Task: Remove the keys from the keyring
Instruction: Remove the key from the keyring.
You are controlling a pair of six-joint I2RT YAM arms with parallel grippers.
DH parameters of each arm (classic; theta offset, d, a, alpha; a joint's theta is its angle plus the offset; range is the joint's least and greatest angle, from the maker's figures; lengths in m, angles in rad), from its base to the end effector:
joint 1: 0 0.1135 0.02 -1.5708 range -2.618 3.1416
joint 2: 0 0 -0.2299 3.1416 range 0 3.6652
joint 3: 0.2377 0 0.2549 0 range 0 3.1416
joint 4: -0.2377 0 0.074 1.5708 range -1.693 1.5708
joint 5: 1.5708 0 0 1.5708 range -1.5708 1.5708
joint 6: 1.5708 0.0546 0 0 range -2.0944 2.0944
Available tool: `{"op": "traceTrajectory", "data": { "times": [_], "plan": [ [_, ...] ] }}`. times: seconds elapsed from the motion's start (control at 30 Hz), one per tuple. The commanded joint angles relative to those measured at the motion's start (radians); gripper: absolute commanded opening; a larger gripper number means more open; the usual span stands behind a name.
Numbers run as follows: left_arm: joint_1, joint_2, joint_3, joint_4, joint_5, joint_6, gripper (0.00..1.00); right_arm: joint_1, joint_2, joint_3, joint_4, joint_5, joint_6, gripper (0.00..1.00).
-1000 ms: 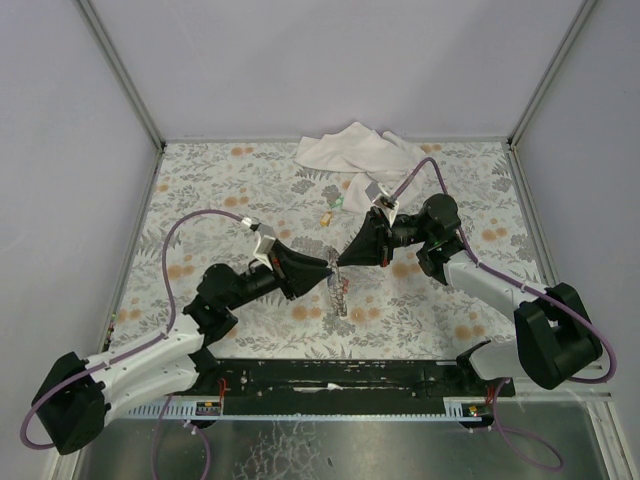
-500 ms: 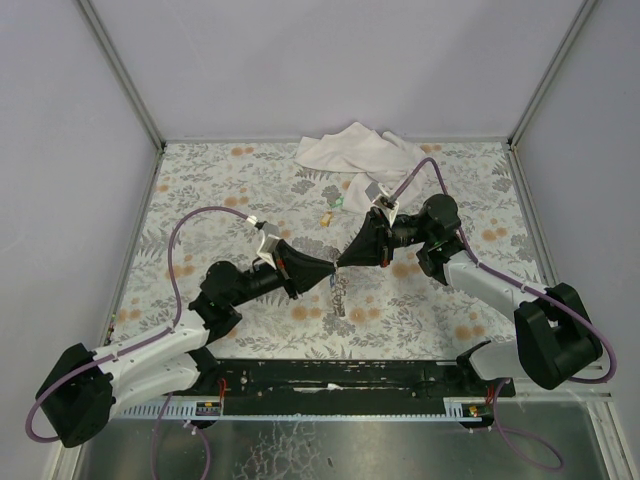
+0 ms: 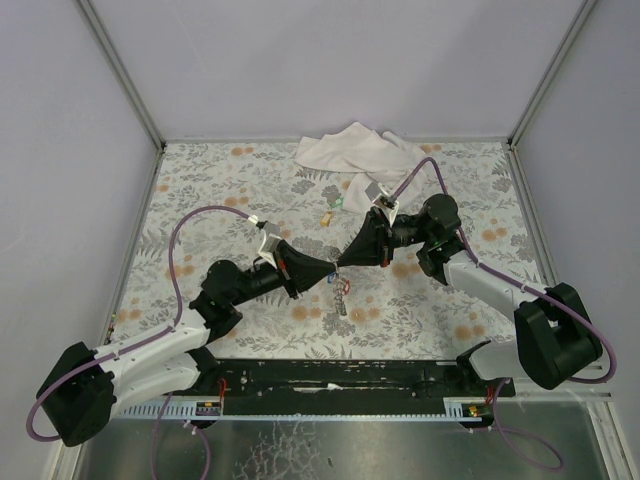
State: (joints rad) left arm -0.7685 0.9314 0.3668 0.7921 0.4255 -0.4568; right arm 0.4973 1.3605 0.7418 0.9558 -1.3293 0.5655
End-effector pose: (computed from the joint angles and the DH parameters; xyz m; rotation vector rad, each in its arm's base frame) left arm 0.1603 -0.1863 0.2440 0.6099 1.3613 -1.2957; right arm 0.2303 0.1853 0.2723 -1.2486 1.2100 1.6218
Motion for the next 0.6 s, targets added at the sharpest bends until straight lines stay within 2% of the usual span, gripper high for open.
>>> {"op": "traceTrajectory", "data": {
  "times": [0.0, 0.07, 0.17, 0.3, 0.4, 0.53, 0.57],
  "plan": [
    [0.004, -0.004, 0.046, 0.057, 0.016, 0.011, 0.0, -0.003, -0.007, 0.025, 0.075, -0.001, 0.008, 0.0],
    [0.004, -0.001, 0.05, 0.044, 0.011, 0.009, 0.08, -0.001, -0.008, 0.026, 0.075, -0.002, 0.007, 0.0],
    [0.005, 0.001, 0.052, 0.041, 0.007, 0.01, 0.1, -0.001, -0.008, 0.025, 0.075, -0.002, 0.007, 0.0],
    [0.004, 0.005, 0.054, 0.05, 0.013, 0.01, 0.09, -0.002, -0.008, 0.025, 0.075, -0.002, 0.005, 0.0],
    [0.005, 0.009, 0.057, 0.048, 0.027, 0.013, 0.01, -0.001, -0.008, 0.025, 0.075, -0.002, 0.005, 0.0],
    [0.004, 0.001, 0.063, 0.009, 0.027, 0.027, 0.0, 0.0, -0.008, 0.025, 0.064, -0.001, -0.001, 0.0],
    [0.004, -0.006, 0.069, -0.024, 0.02, 0.038, 0.0, -0.002, -0.009, 0.026, 0.049, -0.002, -0.02, 0.03]
  ]
}}
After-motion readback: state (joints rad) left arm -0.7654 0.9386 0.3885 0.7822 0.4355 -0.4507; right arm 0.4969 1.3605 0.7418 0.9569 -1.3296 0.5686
